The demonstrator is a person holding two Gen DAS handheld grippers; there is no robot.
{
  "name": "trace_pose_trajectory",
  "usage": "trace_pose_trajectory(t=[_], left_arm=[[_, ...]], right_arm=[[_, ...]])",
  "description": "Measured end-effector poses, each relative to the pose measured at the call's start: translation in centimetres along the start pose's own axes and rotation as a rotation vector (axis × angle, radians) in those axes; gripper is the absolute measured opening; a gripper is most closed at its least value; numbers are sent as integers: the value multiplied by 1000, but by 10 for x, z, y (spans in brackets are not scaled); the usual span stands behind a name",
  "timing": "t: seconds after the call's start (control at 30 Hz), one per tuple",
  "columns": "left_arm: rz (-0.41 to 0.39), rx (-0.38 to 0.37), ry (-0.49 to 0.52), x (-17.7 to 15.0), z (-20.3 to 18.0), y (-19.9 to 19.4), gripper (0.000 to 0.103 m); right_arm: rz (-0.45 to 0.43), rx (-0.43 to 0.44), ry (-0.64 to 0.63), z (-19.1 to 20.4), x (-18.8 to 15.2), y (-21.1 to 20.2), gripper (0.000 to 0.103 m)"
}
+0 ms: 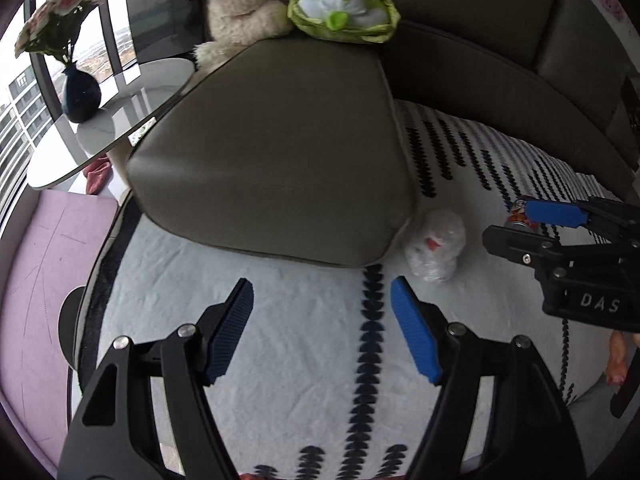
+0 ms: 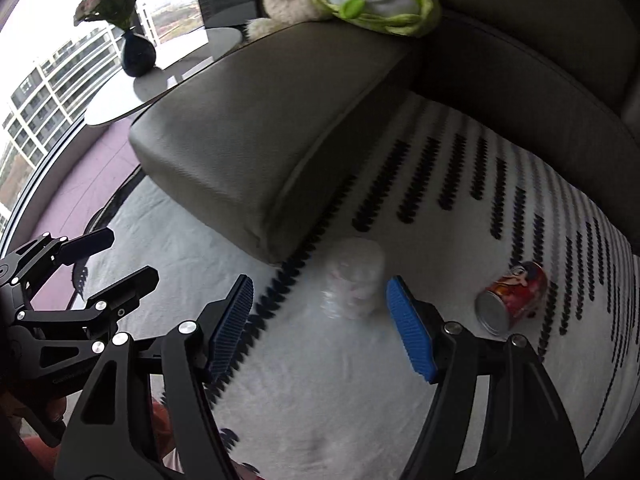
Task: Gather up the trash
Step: 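Move both open tools back over the rug toward the red can, then grasp the red milk can with the right tool while the left tool grasps the wrapped cup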
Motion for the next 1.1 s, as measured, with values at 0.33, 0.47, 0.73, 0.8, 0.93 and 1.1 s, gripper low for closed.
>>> trace_pose_trajectory(t=[0.33, 0.47, 0.73, 0.8, 0.93, 1.1], left_arm=[[24, 10, 43, -25, -104, 53, 71], [16, 40, 39, -26, -123, 69, 71], [1, 76, 56, -27, -139, 75, 71], [1, 84, 56, -28, -139, 77, 71], [1, 100, 44, -27, -138, 83, 71], [-3, 112, 29, -27, -138, 90, 71]], right_arm=[[10, -37, 90, -112, -71, 0, 67], [21, -31, 122, -141, -90, 11, 67], [38, -77, 154, -201, -113, 33, 67], [39, -84, 153, -213, -114, 38, 67], [31, -72, 121, -223, -110, 47, 67], [9, -46, 63, -225, -94, 61, 67]])
Point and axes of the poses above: each gripper's, at about its wrist camera, not at the fingertips, and y roughly the way its jaws point, z to its left, x to its top, the point moved 9 cm from there along y, roughly the way its jaws point, and after that the axes turned 15 degrees about -y, right-handed, at the moved point
